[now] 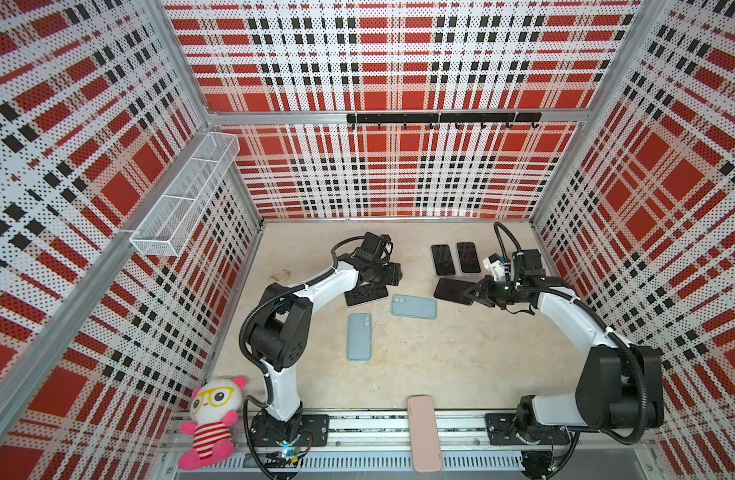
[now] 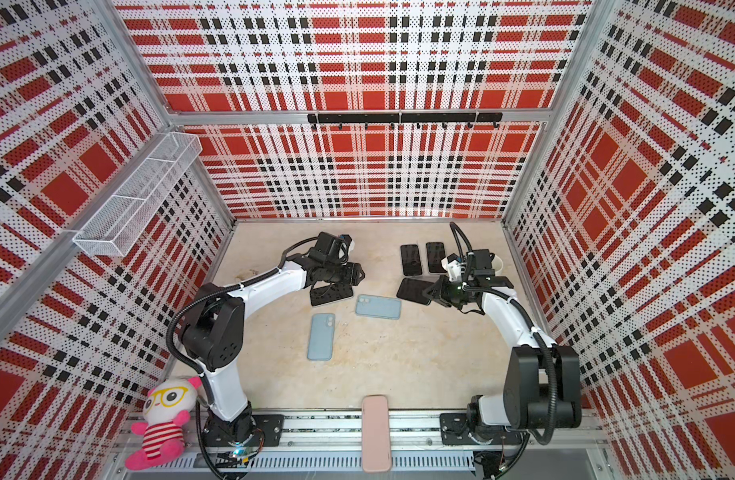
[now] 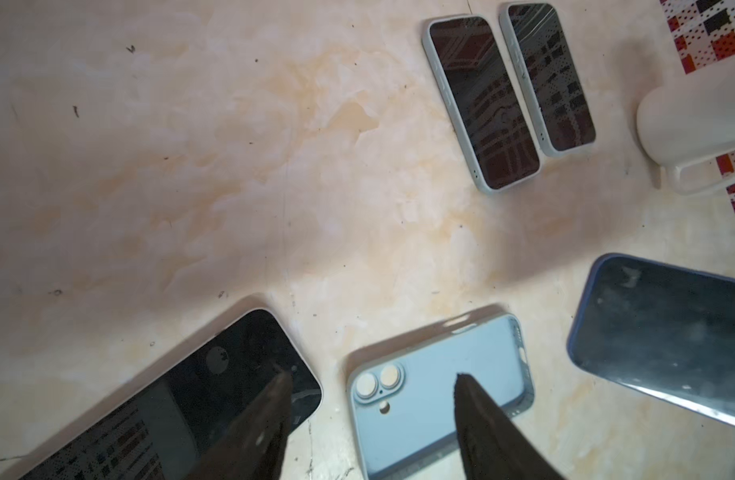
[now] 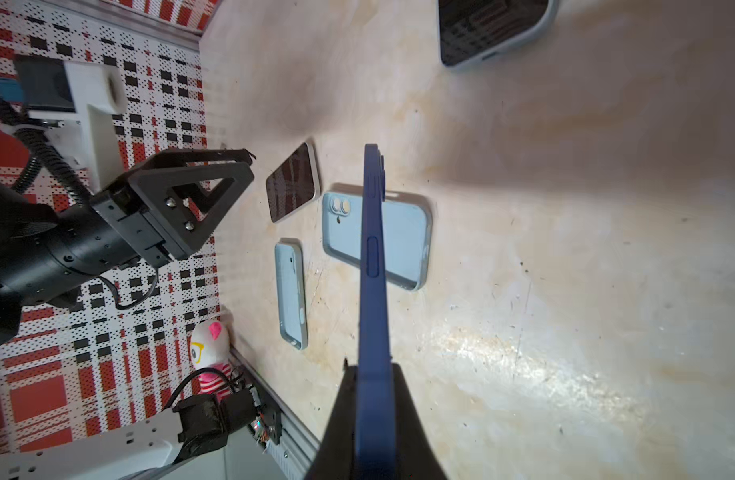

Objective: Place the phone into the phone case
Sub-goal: 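Carry the phone with the right gripper while left gripper moves over pale blue case, then grasp the pale blue case edge with the left gripper and lift it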

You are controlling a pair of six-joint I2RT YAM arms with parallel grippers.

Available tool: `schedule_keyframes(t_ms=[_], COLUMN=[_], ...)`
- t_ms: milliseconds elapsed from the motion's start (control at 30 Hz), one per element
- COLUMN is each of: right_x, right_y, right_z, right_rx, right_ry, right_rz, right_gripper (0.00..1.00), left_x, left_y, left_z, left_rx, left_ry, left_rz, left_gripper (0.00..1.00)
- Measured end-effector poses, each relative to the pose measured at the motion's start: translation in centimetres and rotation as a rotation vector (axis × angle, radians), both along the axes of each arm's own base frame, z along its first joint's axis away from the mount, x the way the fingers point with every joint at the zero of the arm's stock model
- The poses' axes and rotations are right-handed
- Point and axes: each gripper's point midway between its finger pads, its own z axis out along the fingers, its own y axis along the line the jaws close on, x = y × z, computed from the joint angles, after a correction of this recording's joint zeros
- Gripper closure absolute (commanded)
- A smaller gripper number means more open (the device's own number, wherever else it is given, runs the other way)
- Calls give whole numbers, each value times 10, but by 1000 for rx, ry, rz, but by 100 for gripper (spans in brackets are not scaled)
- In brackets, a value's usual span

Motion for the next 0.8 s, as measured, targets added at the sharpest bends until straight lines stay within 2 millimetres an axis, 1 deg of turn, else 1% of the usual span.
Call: schedule_keyframes(t_ms=[100,300,400,567,800], right_x=[-2,1,-1,-2,-2], right_y=[7,38,48,50,49], right_z=[-8,-12,-20,-38,-48], right_rx=[11,47,64,66,55], right_ry=[62,100,129,179,197], right_rz=[25,127,163,176,185], right_gripper=[100,100,100,100,100], left_x=[-5,-21,-26,-34,-43], left_y=[0,4,5,0,-5], left_z=[-8,-37,-41,-43,-45], left_rx=[11,53,65,34,-12], left_ry=[24,102,119,147,187], left_rz=[-29,-71,-87,-117,-148], left_gripper=[37,37,37,37,38])
